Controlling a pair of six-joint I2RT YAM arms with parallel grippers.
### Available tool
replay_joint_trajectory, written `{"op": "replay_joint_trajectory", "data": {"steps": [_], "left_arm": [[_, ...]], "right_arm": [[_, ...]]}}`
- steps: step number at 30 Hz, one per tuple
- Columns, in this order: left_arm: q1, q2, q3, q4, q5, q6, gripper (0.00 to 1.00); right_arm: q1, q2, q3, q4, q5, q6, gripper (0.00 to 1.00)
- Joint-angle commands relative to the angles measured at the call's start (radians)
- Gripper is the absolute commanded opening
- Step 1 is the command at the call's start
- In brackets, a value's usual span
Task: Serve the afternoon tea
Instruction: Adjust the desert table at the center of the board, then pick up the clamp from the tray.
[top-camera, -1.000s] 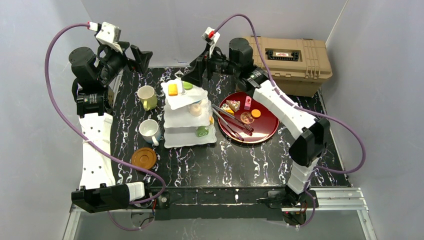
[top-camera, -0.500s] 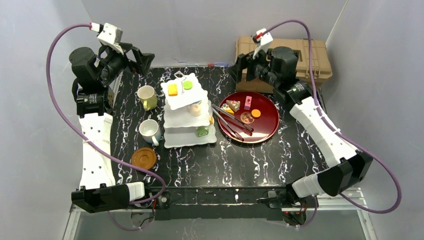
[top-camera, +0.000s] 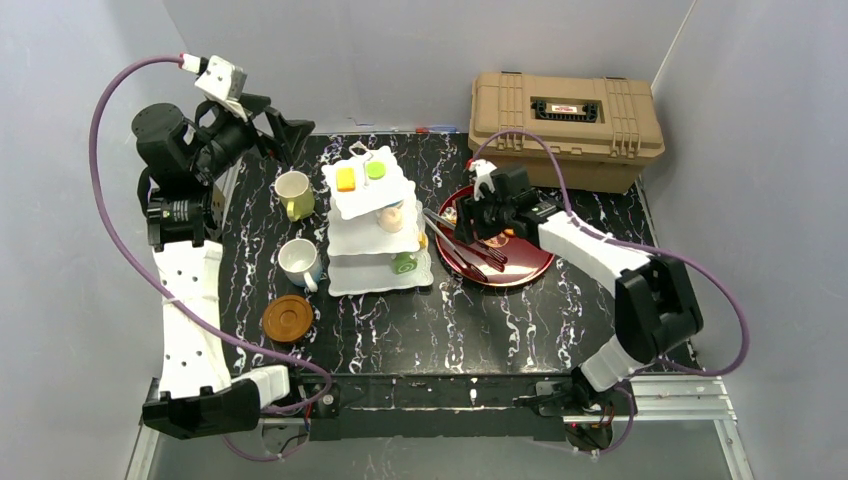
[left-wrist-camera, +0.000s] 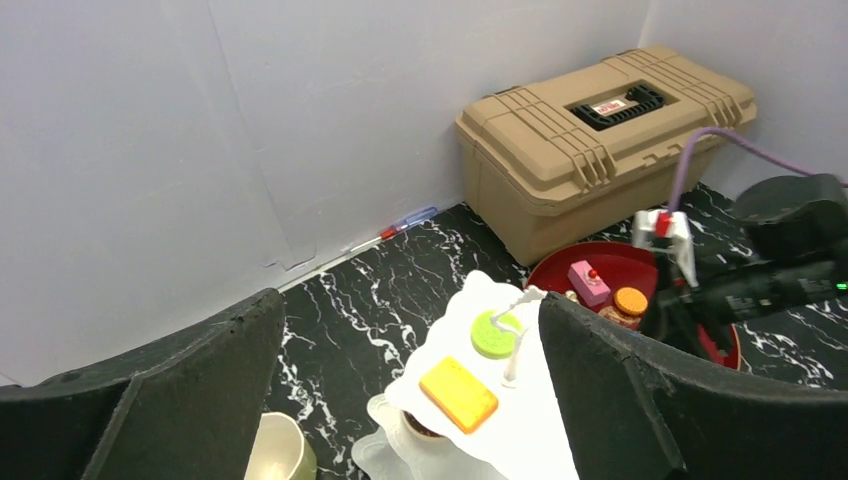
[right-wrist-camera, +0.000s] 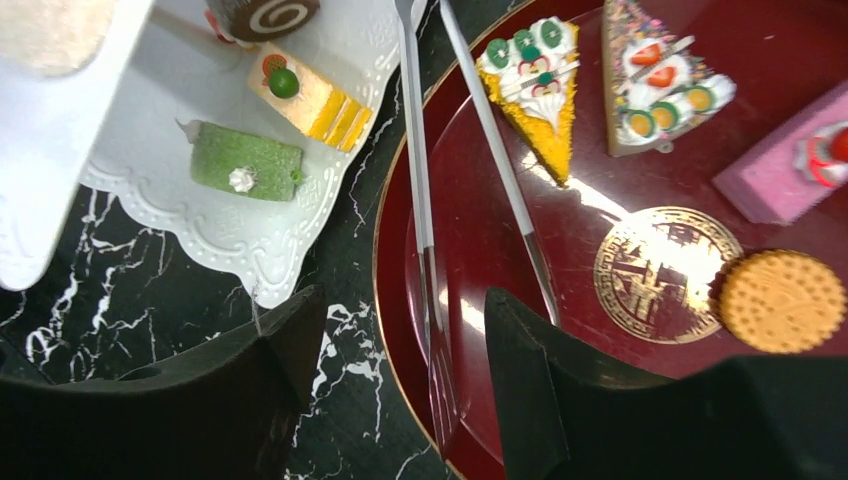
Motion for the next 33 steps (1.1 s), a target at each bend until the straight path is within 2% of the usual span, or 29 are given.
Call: {"op": "replay_joint_trajectory", "data": {"steps": [1, 10, 17, 22, 28, 33], "left_arm": [[0.004, -0.053, 0.001, -0.041, 0.053, 0.01, 0.97], [0.003, -0.051, 0.002, -0.061, 0.092, -0.002, 0.98], [0.003, -0.047, 0.021, -0.084, 0.107, -0.001, 0.98], [0.004, -0.045, 0.037, -0.082, 0.132, -0.008, 0.97], [0.003, -0.049, 0.041, -0.105, 0.246, -0.041, 0.96], [0.003, -0.065, 0.044, -0.128, 0.299, -0.041, 0.95]], "right_arm": [[0.026, 0.056, 0.033, 0.078, -0.022, -0.025, 0.67], [0.053, 0.188, 0.075, 0.128, -0.028, -0.035, 0.66], [0.07, 0.258, 0.094, 0.136, 0.02, -0.068, 0.62], [0.074, 0.267, 0.094, 0.143, 0.039, -0.076, 0.53], [0.077, 0.264, 0.097, 0.147, 0.047, -0.085, 0.34], [0.077, 0.284, 0.117, 0.117, 0.043, -0.107, 0.34]]}}
